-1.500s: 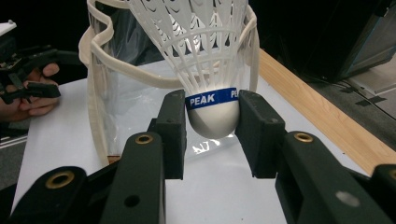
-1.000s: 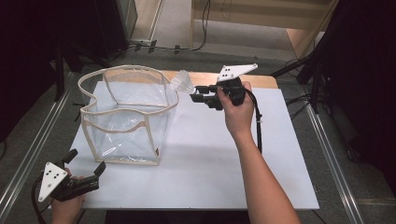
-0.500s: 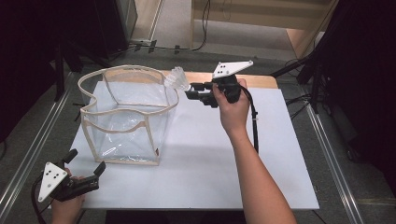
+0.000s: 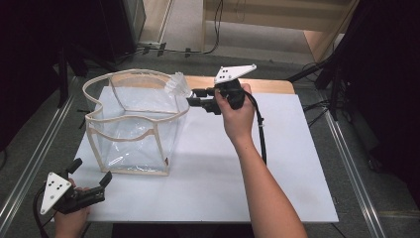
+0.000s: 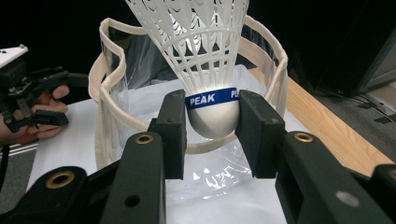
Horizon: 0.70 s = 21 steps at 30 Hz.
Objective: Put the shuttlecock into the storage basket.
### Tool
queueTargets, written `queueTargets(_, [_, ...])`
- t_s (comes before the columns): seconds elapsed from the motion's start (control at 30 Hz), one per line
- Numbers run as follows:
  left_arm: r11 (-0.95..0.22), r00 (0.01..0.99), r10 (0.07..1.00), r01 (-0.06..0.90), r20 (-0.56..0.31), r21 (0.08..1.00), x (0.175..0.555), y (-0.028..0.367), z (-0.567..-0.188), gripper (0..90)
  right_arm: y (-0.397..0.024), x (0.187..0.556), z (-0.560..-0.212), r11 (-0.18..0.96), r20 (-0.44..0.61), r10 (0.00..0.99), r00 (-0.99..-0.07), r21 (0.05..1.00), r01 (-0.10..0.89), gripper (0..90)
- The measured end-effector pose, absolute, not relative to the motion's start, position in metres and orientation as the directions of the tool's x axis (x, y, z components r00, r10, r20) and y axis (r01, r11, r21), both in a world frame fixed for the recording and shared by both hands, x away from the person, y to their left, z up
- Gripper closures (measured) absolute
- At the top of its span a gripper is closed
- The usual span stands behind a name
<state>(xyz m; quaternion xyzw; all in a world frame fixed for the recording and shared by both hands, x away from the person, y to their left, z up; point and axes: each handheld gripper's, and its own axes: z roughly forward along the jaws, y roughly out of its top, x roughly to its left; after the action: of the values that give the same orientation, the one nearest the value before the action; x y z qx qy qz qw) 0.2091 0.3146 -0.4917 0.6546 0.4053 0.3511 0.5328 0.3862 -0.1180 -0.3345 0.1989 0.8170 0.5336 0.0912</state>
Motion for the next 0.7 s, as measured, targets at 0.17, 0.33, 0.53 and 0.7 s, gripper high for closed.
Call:
queueTargets(0.17, [-0.105, 0.426, 0.904, 0.156, 0.029, 0.982, 0.209, 0.315, -0.492, 0.0, -0.111, 0.388, -0.337, 0.352, 0.065, 0.419, -0.906, 0.908, 0.228, 61.4])
queueTargets(0.33, [-0.105, 0.426, 0.904, 0.155, 0.03, 0.982, 0.209, 0.315, -0.492, 0.0, -0.105, 0.39, -0.342, 0.335, 0.101, 0.407, -0.908, 0.908, 0.251, 46.8])
queueTargets(0.53, [-0.104, 0.425, 0.905, 0.156, 0.028, 0.982, 0.209, 0.314, -0.492, 0.0, -0.11, 0.39, -0.345, 0.311, 0.103, 0.406, -0.908, 0.919, 0.243, 22.9])
queueTargets(0.7, [-0.107, 0.425, 0.905, 0.157, 0.031, 0.982, 0.209, 0.314, -0.492, 0.0, -0.121, 0.385, -0.348, 0.299, 0.085, 0.424, -0.902, 0.927, 0.228, 8.9])
